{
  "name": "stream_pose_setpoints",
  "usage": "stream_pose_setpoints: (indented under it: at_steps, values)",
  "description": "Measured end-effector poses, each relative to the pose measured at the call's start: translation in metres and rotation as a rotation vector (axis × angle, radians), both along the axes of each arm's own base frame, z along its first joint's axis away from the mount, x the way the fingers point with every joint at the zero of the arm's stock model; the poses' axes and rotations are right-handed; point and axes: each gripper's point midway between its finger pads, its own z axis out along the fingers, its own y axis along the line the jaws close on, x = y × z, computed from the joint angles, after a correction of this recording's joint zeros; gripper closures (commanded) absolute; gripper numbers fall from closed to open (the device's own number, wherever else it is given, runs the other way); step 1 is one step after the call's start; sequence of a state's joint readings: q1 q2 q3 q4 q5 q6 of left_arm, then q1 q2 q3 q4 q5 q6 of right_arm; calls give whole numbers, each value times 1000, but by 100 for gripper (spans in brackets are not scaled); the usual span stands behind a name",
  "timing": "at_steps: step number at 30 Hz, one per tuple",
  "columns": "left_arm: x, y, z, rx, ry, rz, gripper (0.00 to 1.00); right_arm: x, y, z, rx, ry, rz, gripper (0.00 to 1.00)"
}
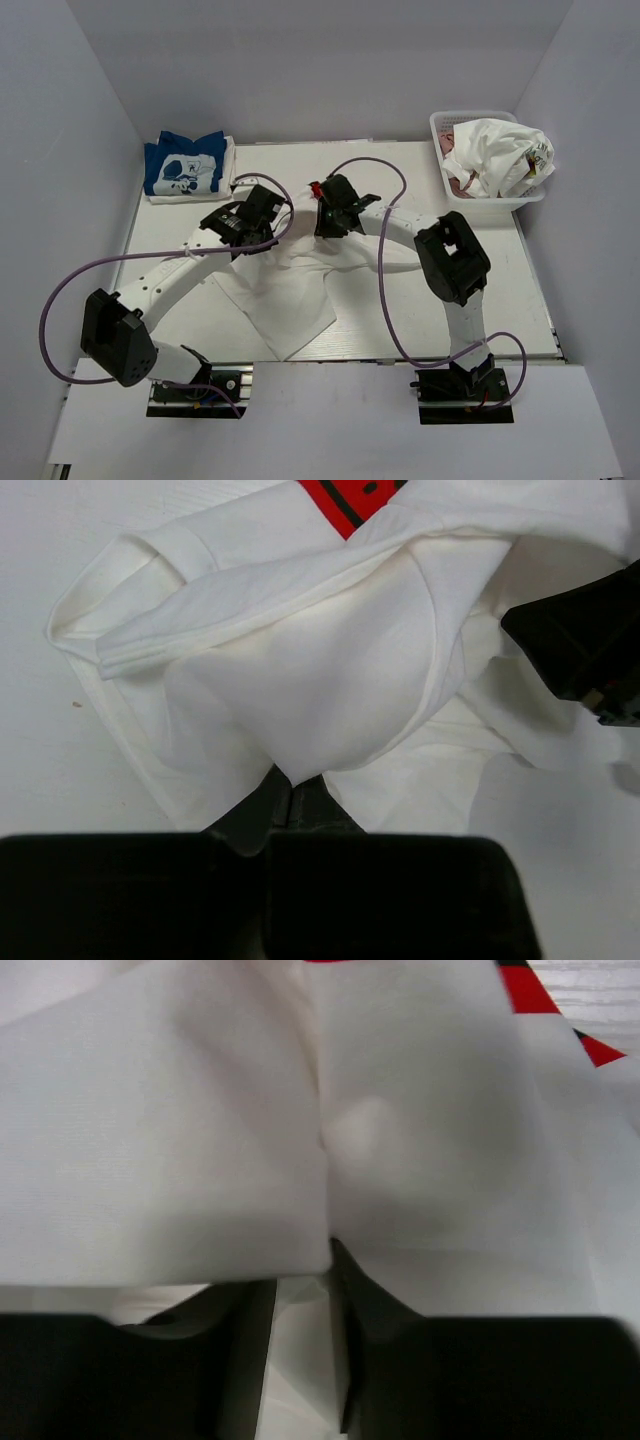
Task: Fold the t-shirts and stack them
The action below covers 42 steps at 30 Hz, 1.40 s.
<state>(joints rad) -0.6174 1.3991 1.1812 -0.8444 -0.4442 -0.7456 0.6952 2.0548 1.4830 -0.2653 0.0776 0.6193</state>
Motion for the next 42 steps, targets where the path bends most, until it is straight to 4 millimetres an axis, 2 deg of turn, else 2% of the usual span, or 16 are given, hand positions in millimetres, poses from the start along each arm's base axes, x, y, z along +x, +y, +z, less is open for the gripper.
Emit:
stream_pose_setpoints:
  at_steps: [3,8,10,11,14,16,17,21,24,27,31,33,35,38,40,42]
  values:
    - [0,2,10,-15,-32,10,100,1,1,-5,3,7,-6,100]
    - [2,13,30,-7,-96,50,100,4,-6,-1,-33,-31,-3,100]
    - [4,15,44,-14,-137,63,100,0,-17,15,-53,-75,3,100]
    - [6,17,52,-20,-160,69,100,-4,-24,31,-55,-108,6,100]
    - [8,21,84,-48,-248,79,100,-17,-49,109,-21,-275,8,100]
    - [6,26,113,-71,-320,77,100,-27,-68,179,26,-427,2,100]
    - [5,28,132,-87,-373,62,100,-34,-80,222,64,-522,-8,100]
    - [-13,34,206,-185,-587,-24,100,-83,-123,355,195,-819,16,100]
    - [-48,41,271,-291,-788,-151,100,-133,-147,421,291,-972,93,100]
    - [-98,46,340,-402,-997,-317,100,-183,-163,462,384,-1076,198,100]
    - [-172,55,419,-513,-1248,-529,100,-251,-174,498,523,-1182,378,100]
    - [-198,58,442,-539,-1327,-605,100,-276,-175,505,570,-1207,465,100]
    - [-211,60,454,-550,-1362,-641,100,-287,-177,510,590,-1220,498,100]
    - [-208,59,462,-547,-1366,-635,100,-285,-180,511,584,-1224,477,100]
    - [-185,56,460,-531,-1329,-573,100,-272,-182,507,558,-1217,413,100]
    - [-151,52,452,-501,-1271,-471,100,-249,-182,496,513,-1187,330,100]
